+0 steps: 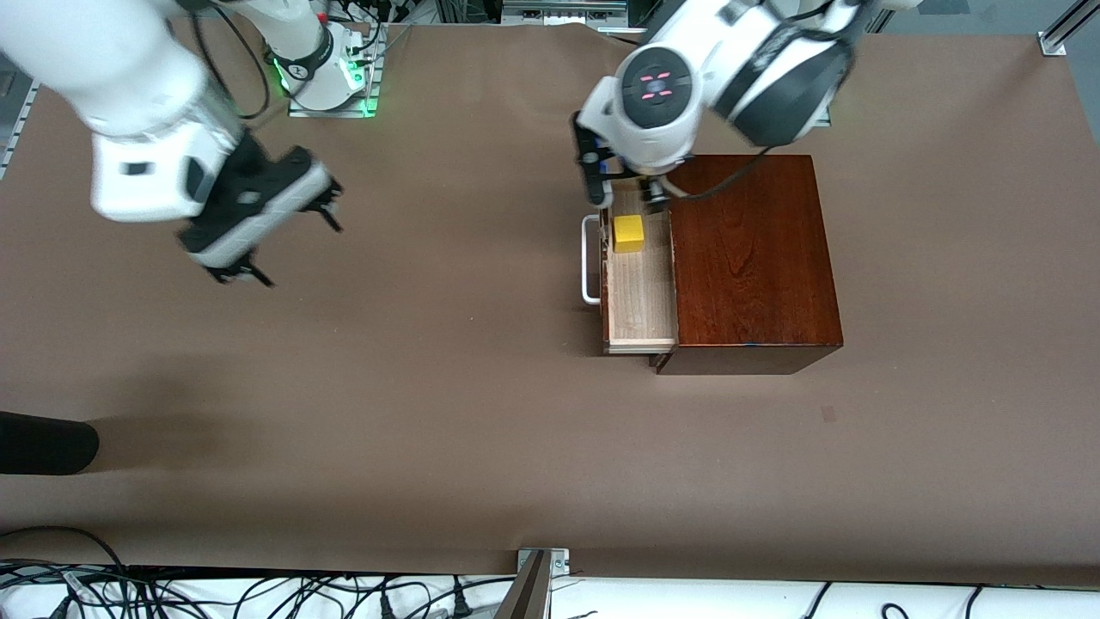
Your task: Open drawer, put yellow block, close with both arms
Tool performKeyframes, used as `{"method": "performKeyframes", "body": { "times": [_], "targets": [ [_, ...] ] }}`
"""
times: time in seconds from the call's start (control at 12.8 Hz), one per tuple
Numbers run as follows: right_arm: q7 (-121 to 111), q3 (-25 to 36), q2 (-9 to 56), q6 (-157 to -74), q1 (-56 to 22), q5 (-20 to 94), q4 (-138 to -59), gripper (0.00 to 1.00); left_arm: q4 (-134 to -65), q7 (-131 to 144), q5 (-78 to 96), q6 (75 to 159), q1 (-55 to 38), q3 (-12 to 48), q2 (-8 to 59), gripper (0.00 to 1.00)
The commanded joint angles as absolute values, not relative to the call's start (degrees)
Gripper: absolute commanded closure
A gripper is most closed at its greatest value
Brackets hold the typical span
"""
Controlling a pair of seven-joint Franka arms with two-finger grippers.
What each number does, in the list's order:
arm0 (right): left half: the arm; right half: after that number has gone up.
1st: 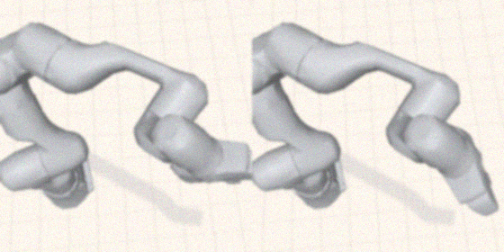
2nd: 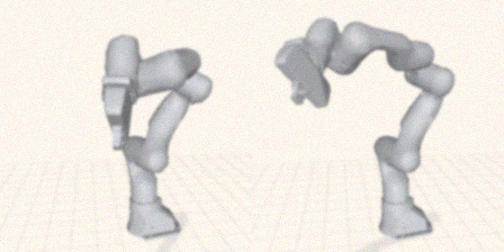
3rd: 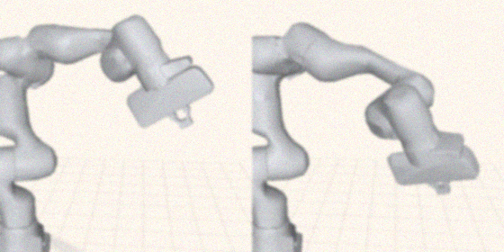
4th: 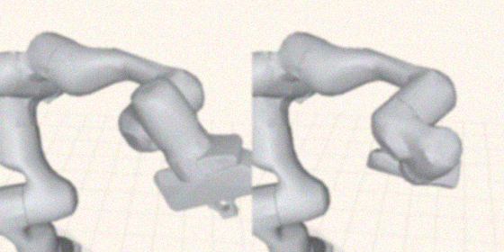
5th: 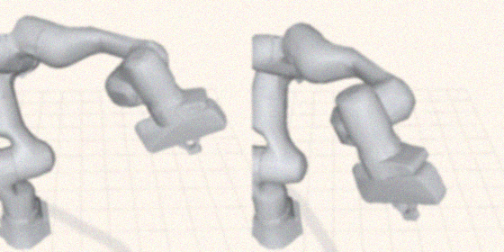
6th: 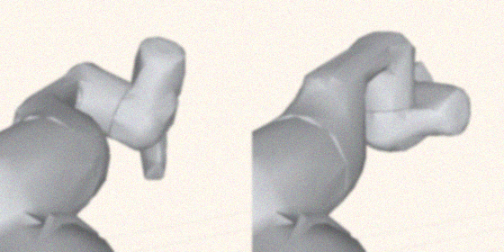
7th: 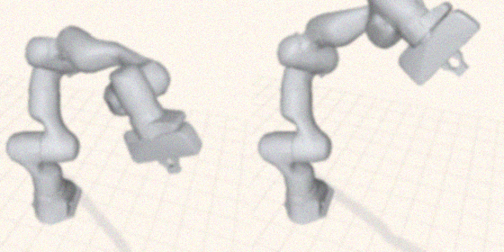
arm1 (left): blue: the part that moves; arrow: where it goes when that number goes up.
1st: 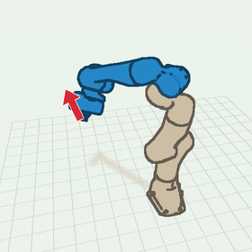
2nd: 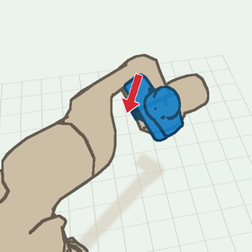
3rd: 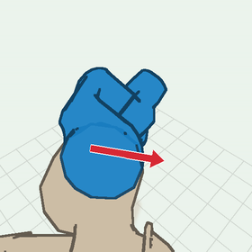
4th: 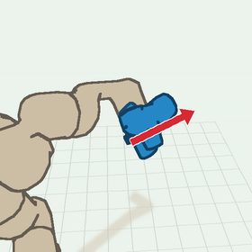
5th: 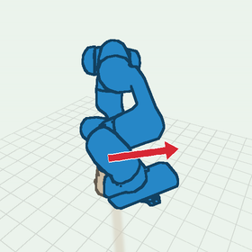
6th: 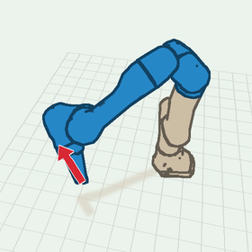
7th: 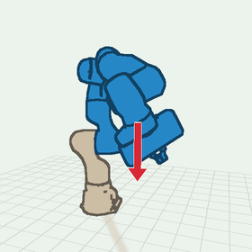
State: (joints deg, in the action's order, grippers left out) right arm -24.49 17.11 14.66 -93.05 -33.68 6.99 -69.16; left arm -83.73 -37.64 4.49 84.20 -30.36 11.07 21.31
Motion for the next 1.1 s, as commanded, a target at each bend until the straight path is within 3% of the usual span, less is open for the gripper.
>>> {"method": "performKeyframes", "body": {
  "times": [0.0,0.31,0.55,1.02],
  "targets": [
    [-19.2,15.3,9.9,-90.5,-30.2,7.9,-73.4,0.0,-75.2,-40.5,5.8,88.3,-31.4,11.9,29.5,0.0],
    [-17.8,5.2,4.1,-89.9,-18.0,6.9,-79.2,0.0,-75.8,-54.1,7.0,105.4,-33.2,12.0,34.5,0.0],
    [-17.2,0.4,-0.3,-90.8,-12.8,4.0,-84.4,0.0,-76.7,-62.7,7.4,110.5,-33.1,12.0,39.0,0.0],
    [-8.0,-0.4,-3.3,-90.6,-11.7,1.1,-88.2,0.0,-80.4,-62.6,0.6,104.8,-32.3,11.2,38.6,0.0]
  ]
}}
